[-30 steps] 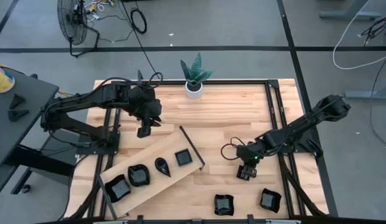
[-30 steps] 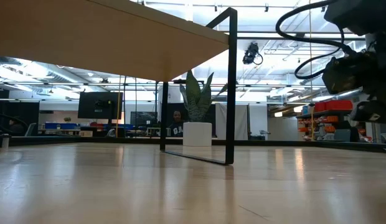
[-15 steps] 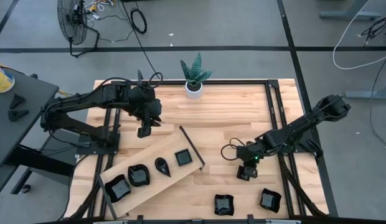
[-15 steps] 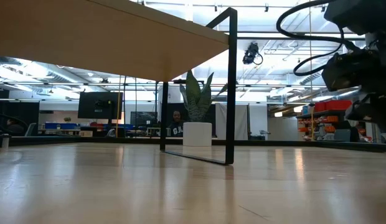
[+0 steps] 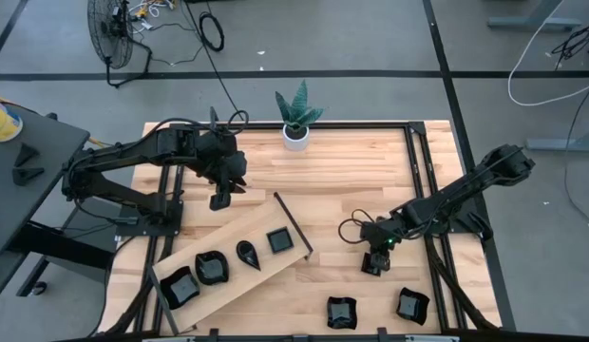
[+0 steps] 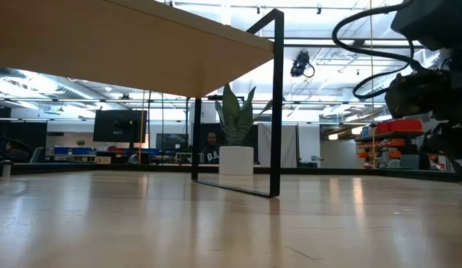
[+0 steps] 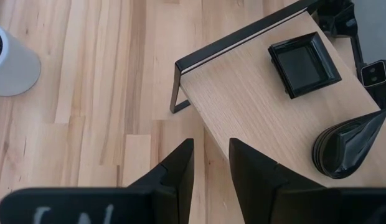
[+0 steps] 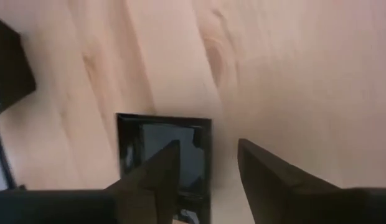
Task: Pick & Place Mini shaped plates
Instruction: Stack the black square plate on top of the black square plate on the shelf
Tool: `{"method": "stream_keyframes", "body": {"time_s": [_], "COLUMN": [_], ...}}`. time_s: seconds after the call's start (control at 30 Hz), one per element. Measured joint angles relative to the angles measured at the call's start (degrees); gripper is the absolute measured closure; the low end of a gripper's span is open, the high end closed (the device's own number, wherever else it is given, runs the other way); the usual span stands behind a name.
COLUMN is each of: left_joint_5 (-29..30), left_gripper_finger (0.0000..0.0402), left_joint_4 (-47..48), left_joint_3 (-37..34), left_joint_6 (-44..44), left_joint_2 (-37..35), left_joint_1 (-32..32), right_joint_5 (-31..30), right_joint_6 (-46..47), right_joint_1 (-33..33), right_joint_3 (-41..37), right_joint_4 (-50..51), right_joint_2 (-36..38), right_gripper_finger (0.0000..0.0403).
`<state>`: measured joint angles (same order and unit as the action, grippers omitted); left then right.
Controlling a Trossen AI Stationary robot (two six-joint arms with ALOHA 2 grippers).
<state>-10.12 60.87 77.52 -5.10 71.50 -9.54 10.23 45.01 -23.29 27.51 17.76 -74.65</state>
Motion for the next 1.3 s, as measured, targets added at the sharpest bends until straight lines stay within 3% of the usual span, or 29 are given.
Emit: {"method": "stream_keyframes", "body": {"time_s": [0.2,0.6,0.8,0.97,1.3], "left_joint_5": [0.01,0.01,0.01,0.01,0.01], "left_gripper_finger": [0.0296,0.0296,0.0296,0.0296,0.0296], "left_joint_4": [-0.01,0.01,0.01,0.01,0.01], "left_joint_3": [0.00,0.00,0.00,0.00,0.00], "left_joint_6": [-0.04,-0.07,-0.09,-0.11,-0.68], "left_joint_2": [0.00,0.00,0.00,0.00,0.00], "left_joint_1": [0.02,0.00,0.02,0.01,0.01], "right_joint_5": [1.84,2.84,2.91,2.79,-3.14], "right_joint_6": [-0.70,-0.87,-0.25,5.57,14.53], "right_joint_1": [-0.04,-0.04,-0.04,0.89,8.87], "right_joint_3": [0.00,0.00,0.00,-0.04,-0.04], "right_joint_4": [-0.37,-0.73,-2.17,-6.12,-10.36], "right_joint_2": [-0.04,-0.04,-0.04,-0.04,-0.07], "right_gripper_finger": [0.0274,0.0395,0.0400,0.0401,0.0402]}}
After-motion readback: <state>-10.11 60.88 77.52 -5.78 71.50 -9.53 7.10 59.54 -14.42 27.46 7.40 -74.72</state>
